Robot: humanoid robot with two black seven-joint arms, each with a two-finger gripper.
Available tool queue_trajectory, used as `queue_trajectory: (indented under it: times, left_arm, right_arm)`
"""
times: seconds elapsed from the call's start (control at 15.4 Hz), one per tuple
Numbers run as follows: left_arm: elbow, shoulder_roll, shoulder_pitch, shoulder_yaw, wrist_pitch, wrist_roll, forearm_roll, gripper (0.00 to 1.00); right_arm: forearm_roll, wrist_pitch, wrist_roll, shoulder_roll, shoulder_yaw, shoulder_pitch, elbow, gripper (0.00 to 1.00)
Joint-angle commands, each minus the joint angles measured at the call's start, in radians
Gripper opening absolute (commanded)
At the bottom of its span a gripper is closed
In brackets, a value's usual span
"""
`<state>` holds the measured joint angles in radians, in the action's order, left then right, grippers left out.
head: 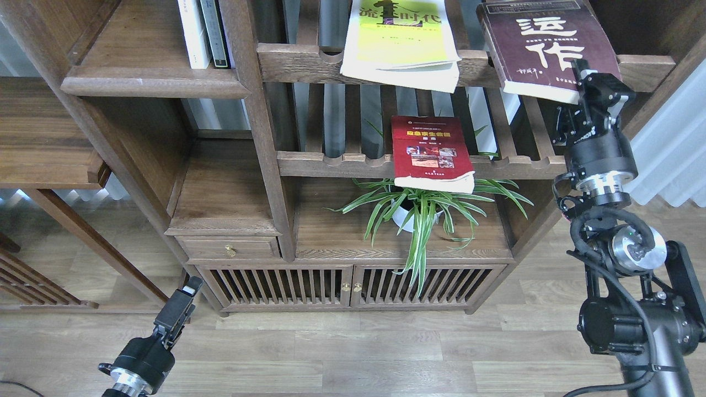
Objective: Organize books on shelf
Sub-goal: 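Pull the maroon book off the shelf and lower it toward the left gripper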
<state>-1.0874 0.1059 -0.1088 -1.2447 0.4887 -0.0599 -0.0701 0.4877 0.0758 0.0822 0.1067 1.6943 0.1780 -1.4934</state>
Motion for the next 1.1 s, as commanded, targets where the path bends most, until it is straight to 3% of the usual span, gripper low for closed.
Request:
queue_trajectory:
  times: [0.0, 0.32, 0.65, 0.78, 0.84, 0.97, 1.04]
  left_arm:
    - [0.007, 0.000, 0.001, 0.005, 0.000, 0.000, -0.001, 1.00]
    - [0.011, 0.000, 0.001, 0.011, 0.000, 0.000, -0.001, 1.00]
    - [0.038, 0.000, 0.001, 0.045, 0.000, 0.000, -0.001, 1.00]
    - [0.043, 0.000, 0.012, 0.059, 0.000, 0.000, -0.001, 1.00]
    - [0.055, -0.002, 0.027, 0.060, 0.000, 0.002, -0.001, 1.00]
    - [0.072, -0.003, 0.034, 0.060, 0.000, 0.008, 0.001, 1.00]
    - [0.072, -0.003, 0.037, 0.064, 0.000, 0.000, 0.000, 1.00]
  right_arm:
    - [0.049, 0.063, -0.001, 0.007, 0.004, -0.047, -0.024, 0.05]
    - [0.124, 0.163, -0.002, 0.013, 0.016, -0.162, -0.073, 0.05]
    - [0.253, 0.344, 0.005, 0.096, 0.018, -0.435, -0.100, 0.05]
    - [0.313, 0.378, 0.051, 0.108, 0.015, -0.535, -0.099, 0.05]
    - [0.334, 0.396, 0.112, 0.105, 0.007, -0.587, -0.097, 0.06]
    - [0.338, 0.413, 0.190, 0.096, 0.002, -0.632, -0.094, 0.06]
    - [0.339, 0.413, 0.200, 0.096, -0.017, -0.655, -0.093, 0.06]
